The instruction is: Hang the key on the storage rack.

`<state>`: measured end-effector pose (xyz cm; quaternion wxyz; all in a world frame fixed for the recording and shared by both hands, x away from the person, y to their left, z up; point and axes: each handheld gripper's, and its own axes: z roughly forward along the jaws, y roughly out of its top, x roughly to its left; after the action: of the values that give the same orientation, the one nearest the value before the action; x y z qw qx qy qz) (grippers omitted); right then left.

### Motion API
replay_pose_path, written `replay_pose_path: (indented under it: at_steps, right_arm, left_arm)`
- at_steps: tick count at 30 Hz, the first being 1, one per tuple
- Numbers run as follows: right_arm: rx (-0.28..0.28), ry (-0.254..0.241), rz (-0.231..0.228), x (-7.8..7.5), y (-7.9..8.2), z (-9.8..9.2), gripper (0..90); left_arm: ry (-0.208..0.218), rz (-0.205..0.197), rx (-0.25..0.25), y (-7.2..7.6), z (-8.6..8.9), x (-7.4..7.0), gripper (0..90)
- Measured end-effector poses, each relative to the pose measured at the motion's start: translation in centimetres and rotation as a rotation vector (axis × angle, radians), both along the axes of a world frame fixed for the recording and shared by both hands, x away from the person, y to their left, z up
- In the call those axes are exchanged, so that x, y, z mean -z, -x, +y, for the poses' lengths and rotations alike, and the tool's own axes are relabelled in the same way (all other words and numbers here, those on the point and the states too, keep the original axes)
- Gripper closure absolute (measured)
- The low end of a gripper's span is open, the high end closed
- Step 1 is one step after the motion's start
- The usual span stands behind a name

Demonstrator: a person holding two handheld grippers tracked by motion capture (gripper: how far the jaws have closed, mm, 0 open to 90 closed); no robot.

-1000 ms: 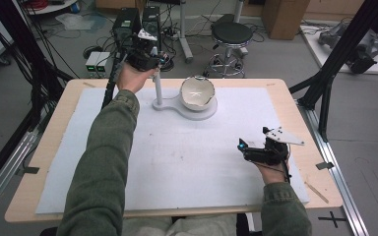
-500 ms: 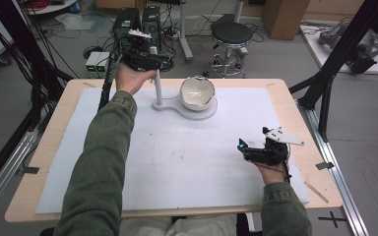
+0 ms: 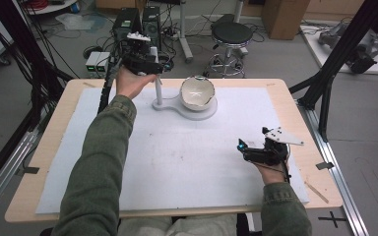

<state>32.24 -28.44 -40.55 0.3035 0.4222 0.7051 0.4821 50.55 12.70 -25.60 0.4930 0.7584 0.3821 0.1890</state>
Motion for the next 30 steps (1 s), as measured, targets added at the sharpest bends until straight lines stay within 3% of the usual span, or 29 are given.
replay_pose_path:
  at_steps: [3, 11, 13, 30]
  right_arm:
    - [-0.001, 0.002, 0.000, 0.0, 0.0, 0.0, 0.5]
    - [-0.003, 0.002, 0.004, 0.0, 0.0, 0.0, 0.5]
    - [-0.002, 0.000, 0.005, 0.0, 0.0, 0.0, 0.5]
    - [-0.003, -0.002, 0.002, 0.0, -0.2, 0.2, 0.5]
  left_arm:
    - [-0.013, -0.014, 0.006, 0.4, -0.2, -0.2, 13.4]
    - [-0.005, -0.018, -0.011, 1.0, 0.2, -0.3, 2.3]
    - [0.013, -0.021, -0.015, 1.2, 0.7, -0.2, 1.6]
    - [0.027, -0.042, -0.019, 3.4, 2.5, 0.9, 1.6]
